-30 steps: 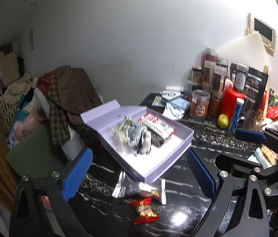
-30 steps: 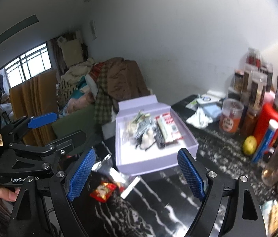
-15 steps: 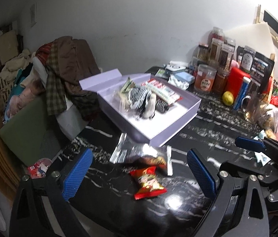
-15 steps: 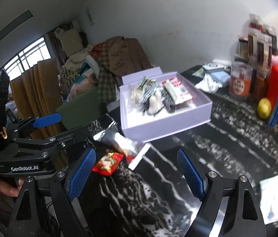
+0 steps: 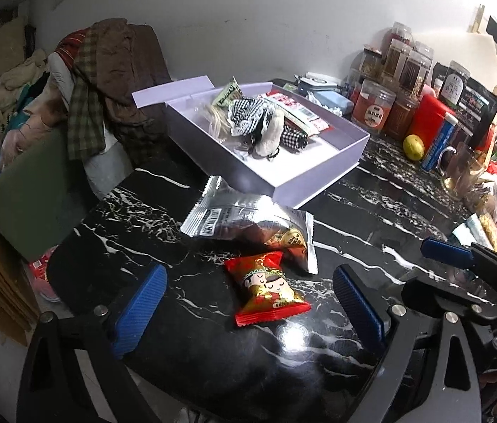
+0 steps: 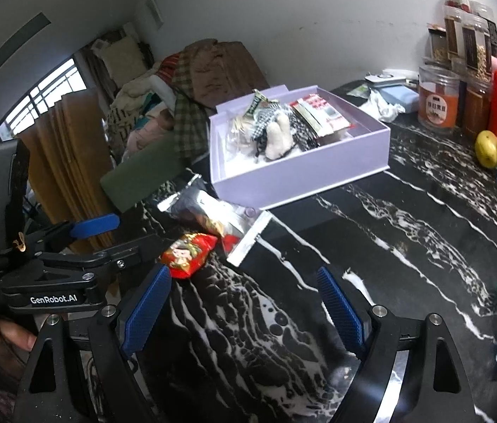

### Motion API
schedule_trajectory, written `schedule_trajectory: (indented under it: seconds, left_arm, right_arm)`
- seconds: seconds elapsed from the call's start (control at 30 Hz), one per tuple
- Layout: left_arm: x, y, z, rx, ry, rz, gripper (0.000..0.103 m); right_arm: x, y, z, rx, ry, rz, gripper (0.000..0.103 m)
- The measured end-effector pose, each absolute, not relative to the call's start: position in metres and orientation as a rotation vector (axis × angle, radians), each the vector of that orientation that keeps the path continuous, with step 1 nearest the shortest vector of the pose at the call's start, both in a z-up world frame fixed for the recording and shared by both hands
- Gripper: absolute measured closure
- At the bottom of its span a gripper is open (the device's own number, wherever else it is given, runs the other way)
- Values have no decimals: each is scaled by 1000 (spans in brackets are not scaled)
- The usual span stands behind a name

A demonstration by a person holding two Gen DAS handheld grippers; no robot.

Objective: Organize soft objects
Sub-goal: 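Grasp the red candy packet with the left tool while the right tool grasps the silver snack bag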

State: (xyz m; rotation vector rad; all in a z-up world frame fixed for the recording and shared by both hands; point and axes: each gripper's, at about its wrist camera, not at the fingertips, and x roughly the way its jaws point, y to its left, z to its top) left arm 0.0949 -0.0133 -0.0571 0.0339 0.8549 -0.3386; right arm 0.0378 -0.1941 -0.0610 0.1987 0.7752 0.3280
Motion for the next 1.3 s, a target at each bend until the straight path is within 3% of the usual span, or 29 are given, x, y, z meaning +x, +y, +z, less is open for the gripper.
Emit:
schedule_trajectory:
  seconds: [0.4, 0.47, 0.53, 0.73, 1.3]
  left_arm:
    - [118, -23, -92, 44, 949, -335, 33]
    - [122, -20, -98, 7, 982, -356, 48]
    - [124, -18, -102, -12, 1004, -364, 57]
    - [124, -5, -100, -45, 995, -360, 61]
    - [125, 49, -101, -91, 985, -228, 61]
  right_arm:
    - [55, -204, -68, 198, 806, 298, 17]
    - [59, -203, -67, 189, 810, 305, 17]
    - [64, -199, -67, 176, 814, 320, 17]
    - [83, -186, -66, 132, 823, 370, 17]
    - [145, -139, -84, -12, 861, 517, 17]
